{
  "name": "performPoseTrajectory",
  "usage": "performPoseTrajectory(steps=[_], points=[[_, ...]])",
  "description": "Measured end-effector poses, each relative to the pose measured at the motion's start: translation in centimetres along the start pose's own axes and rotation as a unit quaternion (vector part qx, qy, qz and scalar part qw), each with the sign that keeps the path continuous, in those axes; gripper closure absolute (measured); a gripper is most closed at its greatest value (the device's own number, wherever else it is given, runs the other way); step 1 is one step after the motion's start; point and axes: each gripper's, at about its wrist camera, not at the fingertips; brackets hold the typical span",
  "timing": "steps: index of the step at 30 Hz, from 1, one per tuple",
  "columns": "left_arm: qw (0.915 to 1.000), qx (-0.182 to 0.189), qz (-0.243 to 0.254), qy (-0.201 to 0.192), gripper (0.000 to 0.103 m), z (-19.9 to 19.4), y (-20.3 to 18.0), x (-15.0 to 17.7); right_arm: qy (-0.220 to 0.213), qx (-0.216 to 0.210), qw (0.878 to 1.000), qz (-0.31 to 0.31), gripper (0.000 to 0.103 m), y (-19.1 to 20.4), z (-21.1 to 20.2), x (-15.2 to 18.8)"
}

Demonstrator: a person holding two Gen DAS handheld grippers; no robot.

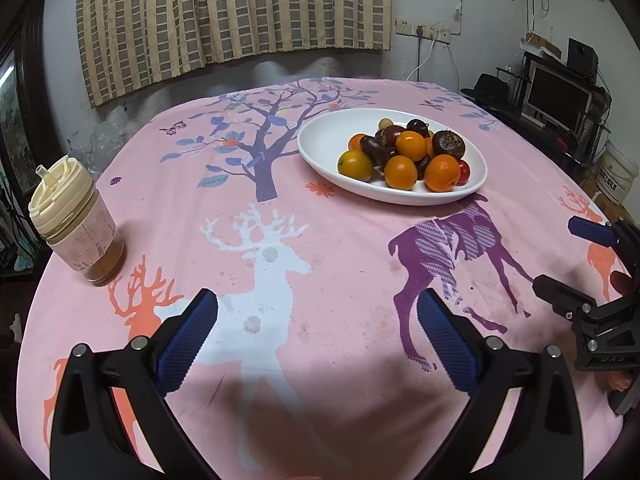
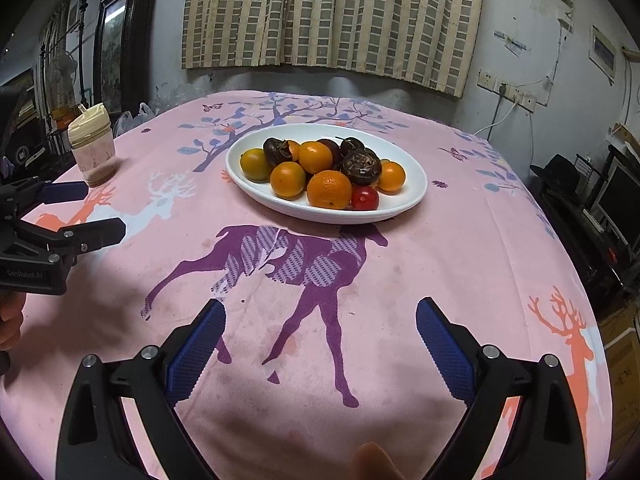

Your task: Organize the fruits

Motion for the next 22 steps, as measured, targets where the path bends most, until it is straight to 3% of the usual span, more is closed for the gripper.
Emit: performPoseTrajectory(steps=[22], points=[[1.0, 0.002, 0.002, -0.004, 0.005, -0.08, -0.22, 0.17, 0.0, 0.0, 1.0, 0.001, 0.006, -0.24, -0.04, 0.0]])
Point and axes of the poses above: each gripper's, at about its wrist camera, not at the fingertips, and z roughly the way its jaws point, y to its left, x to its underside, and after that the axes turned 11 degrees about -y, right-handed
